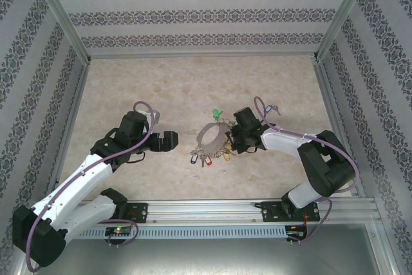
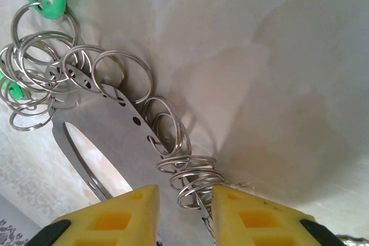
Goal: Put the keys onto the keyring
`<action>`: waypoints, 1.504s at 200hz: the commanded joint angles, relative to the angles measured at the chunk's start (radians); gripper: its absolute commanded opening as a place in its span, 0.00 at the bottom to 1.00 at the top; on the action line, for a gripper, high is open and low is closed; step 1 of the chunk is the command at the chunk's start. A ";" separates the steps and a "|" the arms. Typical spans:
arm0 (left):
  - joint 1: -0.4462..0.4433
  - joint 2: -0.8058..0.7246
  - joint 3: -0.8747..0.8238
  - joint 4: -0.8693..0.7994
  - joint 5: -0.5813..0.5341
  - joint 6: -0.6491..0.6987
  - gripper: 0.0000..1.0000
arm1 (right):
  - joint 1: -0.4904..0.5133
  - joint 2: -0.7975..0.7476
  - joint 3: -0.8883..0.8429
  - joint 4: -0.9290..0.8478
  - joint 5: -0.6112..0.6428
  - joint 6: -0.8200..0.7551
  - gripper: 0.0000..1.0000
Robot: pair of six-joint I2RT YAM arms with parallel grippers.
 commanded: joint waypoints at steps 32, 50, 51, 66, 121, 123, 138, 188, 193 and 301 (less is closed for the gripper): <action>-0.007 0.015 -0.017 0.017 0.012 0.011 1.00 | 0.002 0.001 0.003 -0.040 0.019 -0.033 0.33; -0.007 0.021 -0.020 0.024 0.010 0.010 1.00 | 0.002 -0.006 0.008 -0.067 0.024 -0.045 0.33; -0.007 0.021 -0.020 0.025 0.010 0.010 1.00 | 0.002 -0.007 0.008 -0.068 0.024 -0.045 0.33; -0.008 0.027 -0.020 0.034 0.010 0.007 1.00 | 0.002 -0.007 0.015 -0.087 0.029 -0.057 0.33; -0.009 0.044 -0.021 0.042 0.009 0.006 1.00 | 0.013 0.015 0.018 -0.084 0.049 -0.074 0.33; -0.008 0.044 -0.022 0.042 0.009 0.005 1.00 | 0.014 0.015 0.018 -0.084 0.049 -0.072 0.33; -0.009 0.044 -0.022 0.042 0.009 0.002 1.00 | 0.019 0.014 0.023 -0.086 0.050 -0.068 0.32; -0.009 0.059 -0.016 0.042 0.006 0.012 1.00 | 0.024 0.013 0.050 -0.098 0.035 -0.053 0.31; -0.008 0.062 -0.014 0.043 0.007 0.014 1.00 | 0.025 0.012 0.052 -0.100 0.034 -0.050 0.31; -0.008 0.093 -0.023 0.070 0.015 0.021 1.00 | 0.035 -0.007 0.029 -0.107 0.044 -0.025 0.29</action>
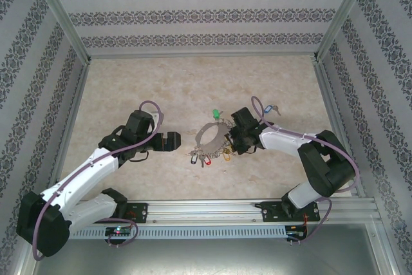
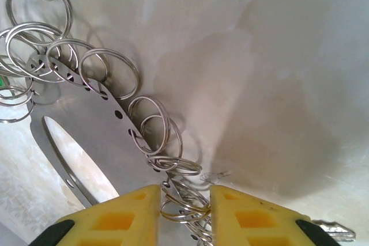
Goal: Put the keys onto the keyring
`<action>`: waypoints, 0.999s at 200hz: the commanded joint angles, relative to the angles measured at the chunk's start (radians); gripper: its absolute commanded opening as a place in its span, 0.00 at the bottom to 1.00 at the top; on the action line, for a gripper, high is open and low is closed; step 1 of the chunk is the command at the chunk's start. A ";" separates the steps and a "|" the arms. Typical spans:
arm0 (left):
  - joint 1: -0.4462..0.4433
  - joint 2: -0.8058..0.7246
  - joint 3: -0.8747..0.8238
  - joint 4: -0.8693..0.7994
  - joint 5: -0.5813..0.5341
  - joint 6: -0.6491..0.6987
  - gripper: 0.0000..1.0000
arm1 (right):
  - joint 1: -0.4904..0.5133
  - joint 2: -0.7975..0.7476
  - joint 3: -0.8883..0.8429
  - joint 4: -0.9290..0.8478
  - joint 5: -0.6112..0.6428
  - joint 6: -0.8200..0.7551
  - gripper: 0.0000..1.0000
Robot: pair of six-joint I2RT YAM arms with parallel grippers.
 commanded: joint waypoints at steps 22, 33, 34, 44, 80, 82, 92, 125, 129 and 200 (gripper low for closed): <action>-0.009 -0.006 -0.018 0.033 0.007 0.014 1.00 | 0.014 0.003 0.002 -0.023 0.018 0.002 0.29; -0.008 -0.006 -0.020 0.035 0.007 0.014 1.00 | 0.014 0.004 0.002 -0.022 0.019 -0.007 0.29; -0.008 -0.006 -0.020 0.036 0.006 0.014 1.00 | 0.014 0.004 0.001 -0.022 0.020 -0.008 0.29; -0.009 -0.005 -0.020 0.036 0.006 0.013 1.00 | 0.014 0.002 0.002 -0.021 0.028 -0.020 0.28; -0.009 -0.005 -0.020 0.041 0.008 0.010 1.00 | 0.001 -0.005 0.021 -0.021 0.040 -0.095 0.27; -0.009 -0.005 -0.020 0.042 0.009 0.009 1.00 | -0.001 -0.005 0.022 -0.021 0.040 -0.102 0.27; -0.008 -0.004 -0.018 0.045 0.012 0.009 1.00 | -0.005 -0.003 0.031 -0.017 0.038 -0.127 0.26; -0.010 0.003 -0.022 0.063 0.013 0.000 1.00 | -0.013 -0.003 0.063 -0.013 0.029 -0.217 0.26; -0.010 0.003 -0.024 0.066 0.013 -0.002 1.00 | -0.013 -0.004 0.065 -0.013 0.029 -0.226 0.26; -0.017 0.005 -0.030 0.077 0.012 -0.012 1.00 | -0.033 -0.037 0.084 -0.047 0.023 -0.501 0.29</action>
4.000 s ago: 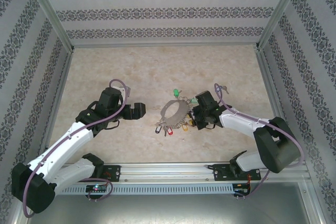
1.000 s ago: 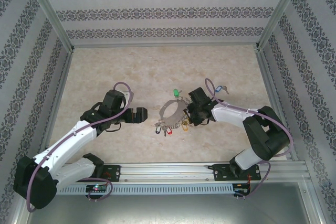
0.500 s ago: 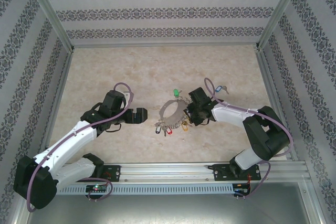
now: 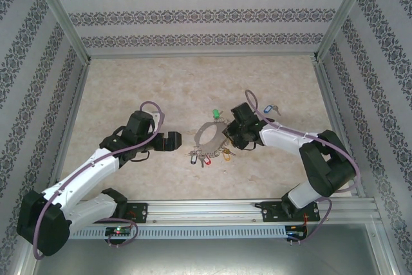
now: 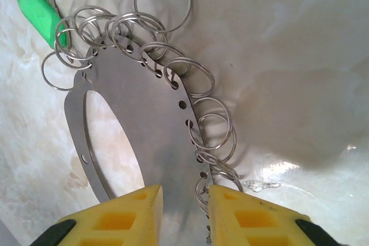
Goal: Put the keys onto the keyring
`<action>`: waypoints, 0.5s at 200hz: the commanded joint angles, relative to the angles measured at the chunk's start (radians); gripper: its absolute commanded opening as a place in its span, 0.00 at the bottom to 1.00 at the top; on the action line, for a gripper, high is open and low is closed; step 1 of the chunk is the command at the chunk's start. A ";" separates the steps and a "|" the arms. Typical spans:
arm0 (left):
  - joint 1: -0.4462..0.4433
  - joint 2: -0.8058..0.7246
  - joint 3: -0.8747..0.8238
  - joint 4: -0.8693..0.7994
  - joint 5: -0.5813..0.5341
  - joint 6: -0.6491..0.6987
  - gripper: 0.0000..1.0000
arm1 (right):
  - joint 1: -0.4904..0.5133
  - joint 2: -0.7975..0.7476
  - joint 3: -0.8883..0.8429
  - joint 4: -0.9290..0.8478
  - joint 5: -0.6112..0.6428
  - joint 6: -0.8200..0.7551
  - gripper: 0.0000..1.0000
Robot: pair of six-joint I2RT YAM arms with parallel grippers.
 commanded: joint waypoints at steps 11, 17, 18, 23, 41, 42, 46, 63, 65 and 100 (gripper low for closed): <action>-0.016 -0.003 -0.006 0.021 0.006 -0.008 1.00 | -0.020 -0.075 0.039 -0.043 0.032 -0.314 0.31; -0.017 -0.004 -0.004 0.016 0.006 -0.006 1.00 | -0.020 -0.094 0.042 -0.047 0.039 -0.390 0.31; -0.017 -0.004 -0.004 0.016 0.006 -0.007 1.00 | -0.020 -0.099 0.042 -0.047 0.038 -0.402 0.31; -0.018 -0.006 -0.004 0.014 0.004 -0.004 1.00 | -0.020 -0.115 0.041 -0.044 0.031 -0.466 0.31; -0.017 -0.009 -0.004 0.009 0.002 0.002 1.00 | -0.021 -0.149 0.043 -0.065 -0.009 -0.666 0.28; -0.017 -0.009 -0.003 0.009 0.004 0.003 1.00 | -0.022 -0.149 0.043 -0.067 -0.013 -0.674 0.28; -0.017 -0.009 -0.004 0.009 0.004 0.005 1.00 | -0.022 -0.148 0.044 -0.072 -0.031 -0.711 0.27; -0.017 -0.009 0.002 0.003 0.002 0.010 1.00 | -0.016 -0.134 0.035 -0.107 -0.071 -0.788 0.24; -0.017 -0.009 0.002 0.003 0.003 0.011 1.00 | -0.015 -0.132 0.031 -0.108 -0.076 -0.793 0.23; -0.017 -0.004 0.008 0.003 0.045 0.025 1.00 | 0.004 -0.112 -0.030 -0.092 -0.159 -0.832 0.21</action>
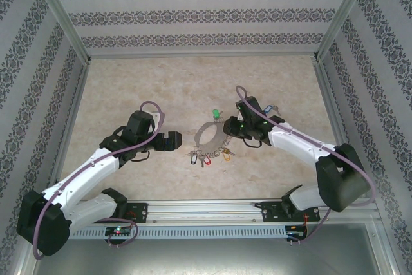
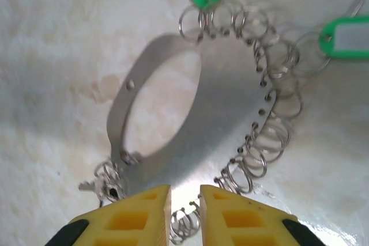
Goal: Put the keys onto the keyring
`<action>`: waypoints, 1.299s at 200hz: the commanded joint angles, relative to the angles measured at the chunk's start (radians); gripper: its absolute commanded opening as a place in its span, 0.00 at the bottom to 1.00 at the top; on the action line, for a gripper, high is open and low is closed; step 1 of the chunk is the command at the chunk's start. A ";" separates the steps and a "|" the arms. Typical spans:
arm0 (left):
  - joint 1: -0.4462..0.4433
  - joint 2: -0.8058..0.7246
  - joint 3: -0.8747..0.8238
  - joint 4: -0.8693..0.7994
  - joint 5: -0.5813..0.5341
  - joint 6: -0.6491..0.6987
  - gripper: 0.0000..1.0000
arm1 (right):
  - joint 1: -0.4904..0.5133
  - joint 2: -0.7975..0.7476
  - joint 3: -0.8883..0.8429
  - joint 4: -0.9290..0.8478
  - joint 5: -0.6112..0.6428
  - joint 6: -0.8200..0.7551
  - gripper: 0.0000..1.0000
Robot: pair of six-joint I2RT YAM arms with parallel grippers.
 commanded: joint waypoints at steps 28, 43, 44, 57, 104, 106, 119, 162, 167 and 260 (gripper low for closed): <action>-0.016 0.018 0.020 -0.002 0.059 0.031 1.00 | 0.018 0.043 -0.052 -0.034 -0.054 -0.137 0.22; -0.018 0.026 0.023 0.000 0.062 0.033 1.00 | 0.019 0.066 -0.053 -0.019 -0.046 -0.148 0.23; -0.018 0.026 0.023 0.001 0.062 0.032 1.00 | 0.019 0.067 -0.053 -0.019 -0.046 -0.148 0.23; -0.017 0.034 0.026 0.001 0.069 0.033 1.00 | 0.020 0.089 -0.049 -0.007 -0.041 -0.157 0.24; -0.022 0.037 0.025 0.001 0.072 0.032 1.00 | 0.023 0.142 -0.016 -0.004 0.005 -0.191 0.28; -0.022 0.037 0.025 0.001 0.071 0.033 1.00 | 0.023 0.144 -0.014 -0.005 0.005 -0.192 0.29; -0.023 0.037 0.022 0.003 0.072 0.033 1.00 | 0.024 0.161 -0.005 -0.002 0.002 -0.195 0.30; -0.029 0.039 0.017 0.008 0.069 0.030 1.00 | 0.030 0.184 0.011 0.011 -0.012 -0.212 0.30; -0.029 0.041 0.016 0.010 0.069 0.029 0.99 | 0.030 0.184 0.015 0.012 -0.009 -0.215 0.30; -0.039 0.045 0.013 0.002 0.069 0.031 1.00 | 0.032 0.206 0.053 0.009 0.015 -0.237 0.22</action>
